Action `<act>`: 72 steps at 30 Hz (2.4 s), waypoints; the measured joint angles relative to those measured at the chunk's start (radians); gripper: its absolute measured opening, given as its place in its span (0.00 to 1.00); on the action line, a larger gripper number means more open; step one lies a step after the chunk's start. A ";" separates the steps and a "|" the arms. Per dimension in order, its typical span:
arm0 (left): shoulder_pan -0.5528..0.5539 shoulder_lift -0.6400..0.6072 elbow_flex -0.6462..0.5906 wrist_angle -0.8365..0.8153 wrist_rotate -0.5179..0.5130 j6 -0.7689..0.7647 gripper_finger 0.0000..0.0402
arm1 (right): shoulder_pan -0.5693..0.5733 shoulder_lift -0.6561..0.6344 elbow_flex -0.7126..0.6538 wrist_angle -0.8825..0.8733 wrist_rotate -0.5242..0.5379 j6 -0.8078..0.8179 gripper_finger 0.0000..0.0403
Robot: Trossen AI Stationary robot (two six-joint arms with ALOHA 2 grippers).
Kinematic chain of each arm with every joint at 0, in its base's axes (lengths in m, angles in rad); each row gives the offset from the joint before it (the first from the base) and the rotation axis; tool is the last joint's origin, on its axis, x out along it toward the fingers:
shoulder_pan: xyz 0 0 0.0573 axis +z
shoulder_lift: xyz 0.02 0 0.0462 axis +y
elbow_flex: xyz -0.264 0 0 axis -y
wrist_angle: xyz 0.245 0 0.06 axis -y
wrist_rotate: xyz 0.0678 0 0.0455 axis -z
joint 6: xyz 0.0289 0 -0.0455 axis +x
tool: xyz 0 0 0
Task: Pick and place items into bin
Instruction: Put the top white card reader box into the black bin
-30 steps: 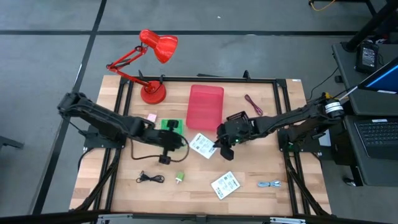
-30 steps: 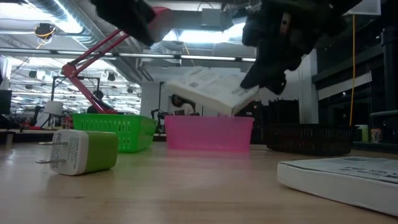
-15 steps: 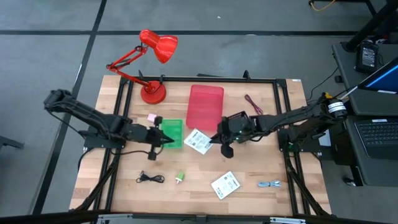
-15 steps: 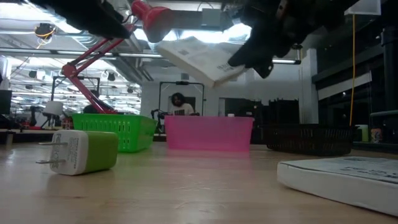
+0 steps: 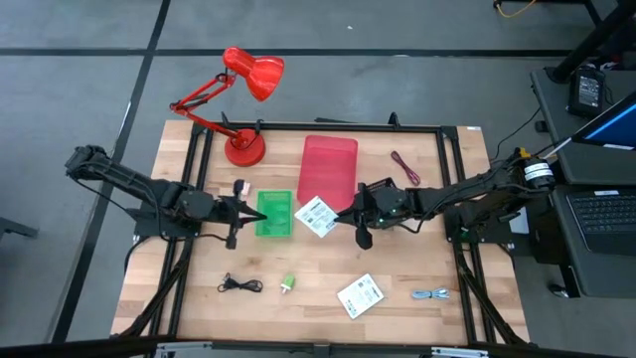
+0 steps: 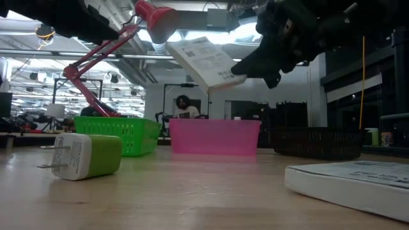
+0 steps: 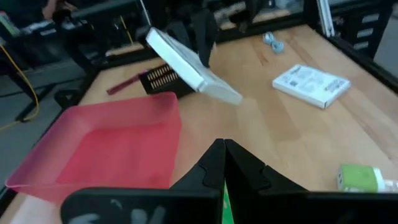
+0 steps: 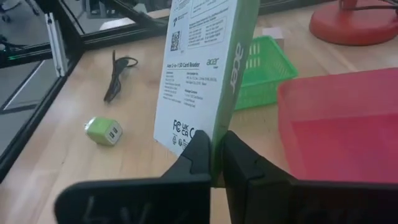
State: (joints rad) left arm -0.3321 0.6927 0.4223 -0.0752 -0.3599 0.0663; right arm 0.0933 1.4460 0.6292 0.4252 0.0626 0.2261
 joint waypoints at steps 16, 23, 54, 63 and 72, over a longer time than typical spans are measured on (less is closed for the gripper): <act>0.003 -0.085 -0.073 0.072 -0.042 0.034 0.01 | -0.075 0.000 0.036 -0.003 0.027 0.006 0.01; 0.003 -0.085 -0.073 0.077 -0.043 0.034 0.01 | -0.077 0.000 0.036 0.017 0.024 0.084 0.01; 0.003 -0.084 -0.073 0.087 -0.069 0.034 0.01 | -0.078 -0.390 0.188 -0.983 0.244 0.392 0.01; 0.003 -0.084 -0.072 0.107 -0.069 0.034 0.01 | -0.078 -0.430 0.187 -1.197 0.251 0.466 0.01; 0.003 -0.084 -0.072 0.107 -0.069 0.034 0.01 | -0.078 -0.431 0.187 -1.391 0.238 0.552 0.01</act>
State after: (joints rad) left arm -0.3294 0.6083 0.3500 0.0313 -0.4290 0.1005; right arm 0.0154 1.0153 0.8165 -0.9663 0.3003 0.7779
